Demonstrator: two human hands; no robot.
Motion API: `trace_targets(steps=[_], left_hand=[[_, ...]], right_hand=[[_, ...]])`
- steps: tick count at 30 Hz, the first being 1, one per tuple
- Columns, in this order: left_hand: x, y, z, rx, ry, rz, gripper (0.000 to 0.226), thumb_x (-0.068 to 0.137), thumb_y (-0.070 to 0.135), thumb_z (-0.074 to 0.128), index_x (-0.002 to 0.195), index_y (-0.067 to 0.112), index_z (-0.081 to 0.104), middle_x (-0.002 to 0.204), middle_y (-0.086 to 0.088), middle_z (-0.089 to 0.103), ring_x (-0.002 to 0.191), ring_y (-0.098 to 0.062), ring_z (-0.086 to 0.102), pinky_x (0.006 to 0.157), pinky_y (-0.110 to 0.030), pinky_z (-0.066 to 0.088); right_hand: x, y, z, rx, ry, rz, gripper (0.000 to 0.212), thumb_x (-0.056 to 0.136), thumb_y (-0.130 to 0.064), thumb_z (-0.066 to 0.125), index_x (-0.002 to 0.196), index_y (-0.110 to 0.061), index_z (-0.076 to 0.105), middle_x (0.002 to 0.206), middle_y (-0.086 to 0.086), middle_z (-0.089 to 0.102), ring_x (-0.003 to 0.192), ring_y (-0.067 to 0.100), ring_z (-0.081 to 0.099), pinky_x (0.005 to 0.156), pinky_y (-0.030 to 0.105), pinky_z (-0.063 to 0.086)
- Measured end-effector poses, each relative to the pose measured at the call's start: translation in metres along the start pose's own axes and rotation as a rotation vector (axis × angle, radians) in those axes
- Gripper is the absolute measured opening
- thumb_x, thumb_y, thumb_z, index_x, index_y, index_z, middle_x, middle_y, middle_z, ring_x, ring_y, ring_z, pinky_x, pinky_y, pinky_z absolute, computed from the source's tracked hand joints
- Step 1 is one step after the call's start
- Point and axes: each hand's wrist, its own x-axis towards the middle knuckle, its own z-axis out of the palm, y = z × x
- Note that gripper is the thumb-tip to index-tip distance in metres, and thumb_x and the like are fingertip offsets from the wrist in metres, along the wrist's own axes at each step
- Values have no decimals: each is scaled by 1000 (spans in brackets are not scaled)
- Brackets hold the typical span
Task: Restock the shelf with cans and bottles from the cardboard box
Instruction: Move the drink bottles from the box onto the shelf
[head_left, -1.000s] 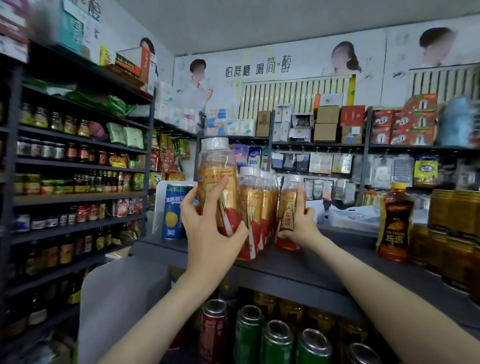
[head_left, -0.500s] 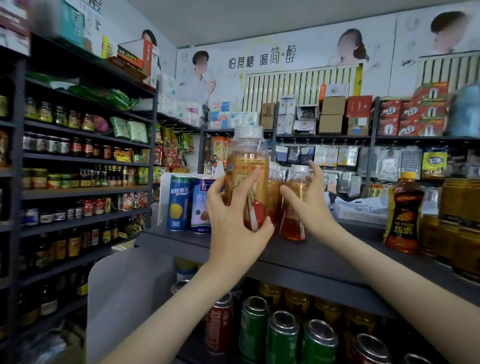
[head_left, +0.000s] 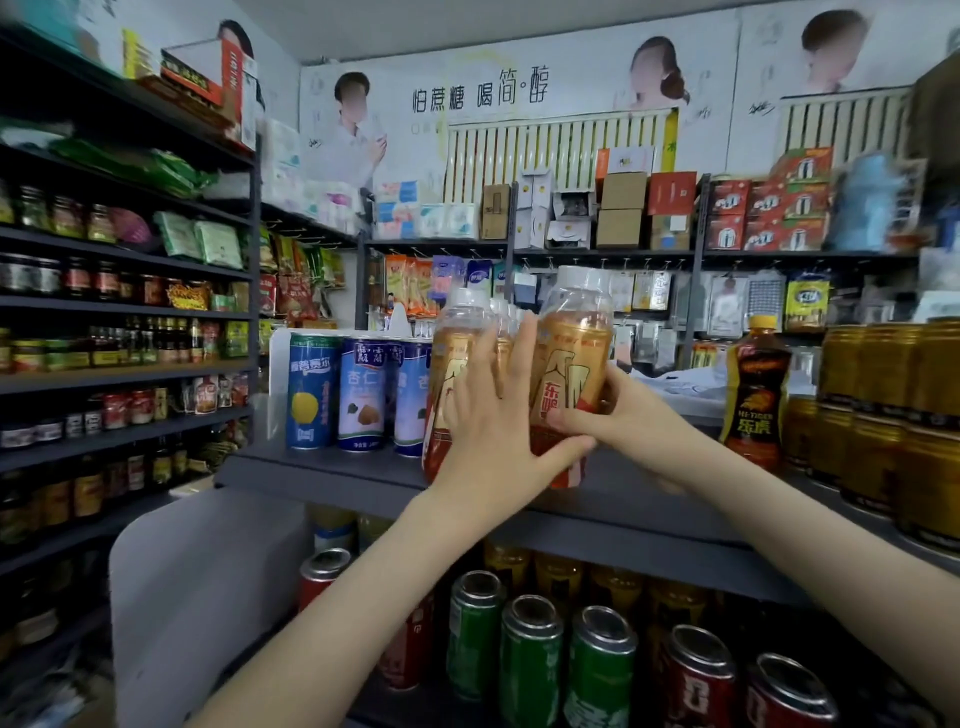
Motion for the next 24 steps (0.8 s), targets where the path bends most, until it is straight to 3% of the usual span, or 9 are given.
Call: trace_targets(steps=[4, 7, 9, 13, 18, 21, 24], left_hand=[[-5, -37, -7, 119, 99, -110, 83, 90, 49, 55, 150, 38, -1, 156, -1, -7, 140, -20, 1, 113, -51, 9], [-10, -55, -7, 87, 19, -214, 90, 87, 51, 59, 147, 45, -9, 155, 1, -12, 141, -22, 0, 112, -54, 17], [-12, -59, -4, 47, -54, -248, 100, 84, 54, 60, 140, 52, -23, 155, 3, -17, 143, -26, -2, 112, -55, 20], [-7, -61, -4, -8, -129, -281, 106, 87, 51, 60, 125, 55, -39, 156, -5, -23, 145, -38, 5, 112, -53, 21], [0, -67, -6, -65, -139, -189, 108, 87, 43, 64, 129, 52, -36, 153, -8, 10, 133, -28, 36, 102, -38, 37], [-1, -70, -4, -73, -123, -188, 109, 85, 45, 65, 130, 54, -33, 147, -8, 20, 127, -26, 42, 99, -37, 39], [-1, -73, -3, -71, -104, -178, 110, 84, 45, 67, 132, 53, -31, 145, -10, 23, 127, -27, 42, 100, -40, 40]], right_hand=[[15, 18, -4, -74, 9, 121, 66, 77, -17, 78, 131, -13, 41, 112, 1, 65, 92, 8, 66, 72, 23, 55], [26, 19, -5, -108, -92, 133, 94, 82, -12, 73, 147, -22, 5, 119, -1, 56, 94, 4, 60, 72, 21, 54], [33, 18, -5, -148, -153, 124, 106, 83, -13, 72, 148, -27, -12, 129, 2, 51, 101, 7, 58, 81, 25, 54], [39, 21, -3, -138, -181, 150, 107, 85, -14, 70, 148, -27, -15, 136, 1, 47, 112, 13, 54, 96, 33, 48], [47, 23, -3, -147, -174, 199, 113, 85, -12, 70, 147, -31, -22, 139, 4, 43, 118, 18, 50, 100, 35, 45], [47, 24, -8, -168, -163, 227, 109, 88, -14, 67, 146, -33, -23, 132, -1, 45, 112, 15, 51, 91, 27, 46], [45, 27, -14, -234, -135, 234, 105, 88, -20, 68, 148, -38, -16, 123, -4, 57, 108, 17, 60, 98, 35, 47]])
